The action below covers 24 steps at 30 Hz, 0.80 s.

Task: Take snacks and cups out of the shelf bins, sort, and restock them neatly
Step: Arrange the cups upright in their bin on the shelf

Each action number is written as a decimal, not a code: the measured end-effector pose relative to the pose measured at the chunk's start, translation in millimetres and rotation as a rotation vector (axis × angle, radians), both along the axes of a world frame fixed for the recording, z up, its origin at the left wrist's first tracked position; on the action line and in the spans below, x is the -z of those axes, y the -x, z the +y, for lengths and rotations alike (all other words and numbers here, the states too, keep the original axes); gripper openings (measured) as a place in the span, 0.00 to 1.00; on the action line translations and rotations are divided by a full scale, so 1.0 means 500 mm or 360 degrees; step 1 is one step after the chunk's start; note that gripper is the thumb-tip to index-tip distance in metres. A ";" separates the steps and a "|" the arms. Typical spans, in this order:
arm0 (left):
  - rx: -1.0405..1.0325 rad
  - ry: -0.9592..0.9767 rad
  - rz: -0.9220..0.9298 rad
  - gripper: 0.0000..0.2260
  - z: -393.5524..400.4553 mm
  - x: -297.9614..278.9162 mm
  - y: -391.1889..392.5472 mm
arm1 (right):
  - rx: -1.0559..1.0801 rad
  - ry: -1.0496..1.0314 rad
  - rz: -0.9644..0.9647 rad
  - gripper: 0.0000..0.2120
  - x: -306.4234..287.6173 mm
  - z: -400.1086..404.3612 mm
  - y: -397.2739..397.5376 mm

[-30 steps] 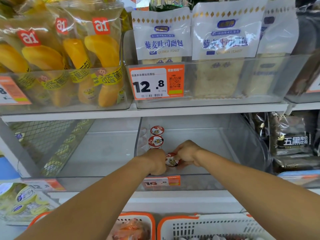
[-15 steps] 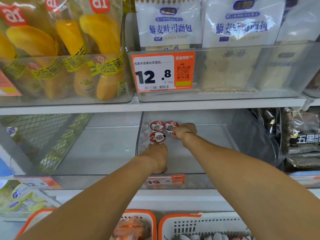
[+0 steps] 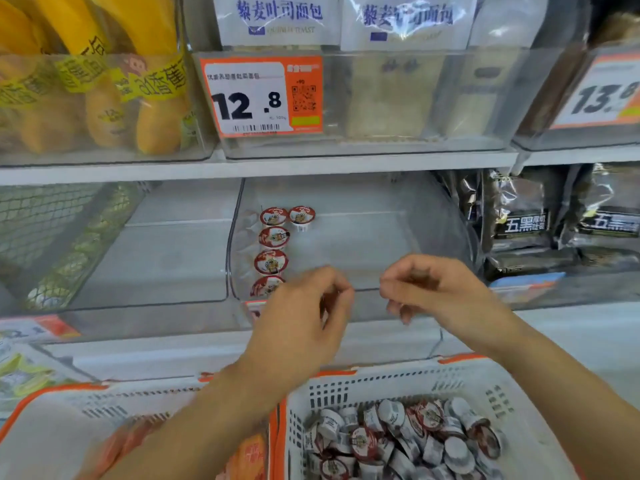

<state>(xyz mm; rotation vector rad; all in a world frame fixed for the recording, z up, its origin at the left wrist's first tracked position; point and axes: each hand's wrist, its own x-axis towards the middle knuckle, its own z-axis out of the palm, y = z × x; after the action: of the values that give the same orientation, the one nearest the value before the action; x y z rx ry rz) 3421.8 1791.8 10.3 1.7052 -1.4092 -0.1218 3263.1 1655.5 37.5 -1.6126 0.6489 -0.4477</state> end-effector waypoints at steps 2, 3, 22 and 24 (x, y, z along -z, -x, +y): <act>0.0168 -0.0265 0.0097 0.05 0.032 0.082 0.054 | -0.0073 -0.0083 0.0195 0.04 0.065 0.025 0.080; 0.0227 -0.0449 0.0148 0.05 0.041 0.136 0.076 | -0.0133 -0.0141 0.0351 0.05 0.123 0.032 0.113; 0.0547 -0.2224 0.0642 0.43 0.181 0.669 0.264 | -0.0665 0.0718 0.2078 0.52 0.762 0.165 0.309; 0.0492 -0.2140 0.0715 0.43 0.184 0.668 0.280 | -0.0661 0.0774 0.2076 0.49 0.775 0.168 0.300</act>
<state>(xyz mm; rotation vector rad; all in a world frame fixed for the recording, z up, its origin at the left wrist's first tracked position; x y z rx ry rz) 3281.6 1883.9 -323.6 2.1683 -1.2439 -1.8336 3112.9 1739.6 -350.1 -2.3575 1.1494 0.9295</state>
